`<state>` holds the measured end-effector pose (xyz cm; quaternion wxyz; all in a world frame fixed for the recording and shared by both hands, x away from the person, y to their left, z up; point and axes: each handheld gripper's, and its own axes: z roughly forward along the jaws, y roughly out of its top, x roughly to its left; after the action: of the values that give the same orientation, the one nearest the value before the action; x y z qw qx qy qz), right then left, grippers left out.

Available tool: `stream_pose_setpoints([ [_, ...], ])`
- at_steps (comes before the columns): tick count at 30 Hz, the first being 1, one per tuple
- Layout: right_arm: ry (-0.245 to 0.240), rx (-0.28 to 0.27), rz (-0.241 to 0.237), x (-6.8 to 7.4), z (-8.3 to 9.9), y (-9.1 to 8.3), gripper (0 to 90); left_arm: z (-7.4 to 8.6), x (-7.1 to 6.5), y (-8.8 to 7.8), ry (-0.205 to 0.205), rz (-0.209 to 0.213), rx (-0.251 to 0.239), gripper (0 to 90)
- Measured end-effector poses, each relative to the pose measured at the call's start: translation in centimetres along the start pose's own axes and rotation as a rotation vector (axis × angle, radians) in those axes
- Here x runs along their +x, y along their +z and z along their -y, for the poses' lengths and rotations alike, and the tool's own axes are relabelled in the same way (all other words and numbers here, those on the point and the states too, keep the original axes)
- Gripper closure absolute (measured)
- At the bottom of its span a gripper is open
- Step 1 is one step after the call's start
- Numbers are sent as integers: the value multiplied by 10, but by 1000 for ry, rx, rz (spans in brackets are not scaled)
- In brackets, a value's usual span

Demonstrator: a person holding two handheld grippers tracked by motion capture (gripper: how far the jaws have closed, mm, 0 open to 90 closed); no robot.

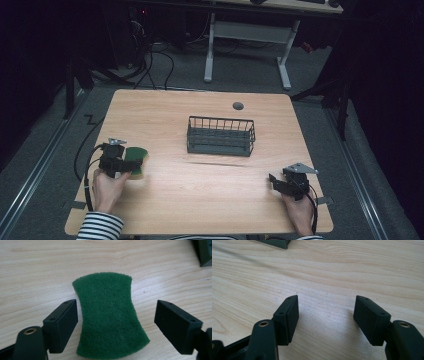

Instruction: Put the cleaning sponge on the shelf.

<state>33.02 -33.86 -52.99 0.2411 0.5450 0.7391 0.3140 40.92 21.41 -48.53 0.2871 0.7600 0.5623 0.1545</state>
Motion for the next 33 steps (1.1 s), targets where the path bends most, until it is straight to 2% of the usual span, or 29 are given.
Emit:
stream_pose_setpoints([
  [4,0,0,0,0,0,0,369,-7,-1,10,1,-12,48,183],
  [8,1,0,0,0,0,0,367,-12,1,17,-27,-18,75,177],
  [10,1,0,0,0,0,0,366,-14,1,21,-20,-45,102,167],
  [18,0,1,-1,0,0,0,362,-20,0,31,-24,-67,162,171],
  [21,-3,0,-4,0,0,0,356,-20,-1,34,-24,-66,174,176],
  [24,-3,0,-5,0,0,0,355,-21,-4,37,-11,-91,189,203],
  [28,-3,1,-5,0,0,0,354,-21,-2,39,-22,-88,187,257],
  [33,-2,0,-6,0,0,0,354,-21,-6,33,0,-99,173,283],
])
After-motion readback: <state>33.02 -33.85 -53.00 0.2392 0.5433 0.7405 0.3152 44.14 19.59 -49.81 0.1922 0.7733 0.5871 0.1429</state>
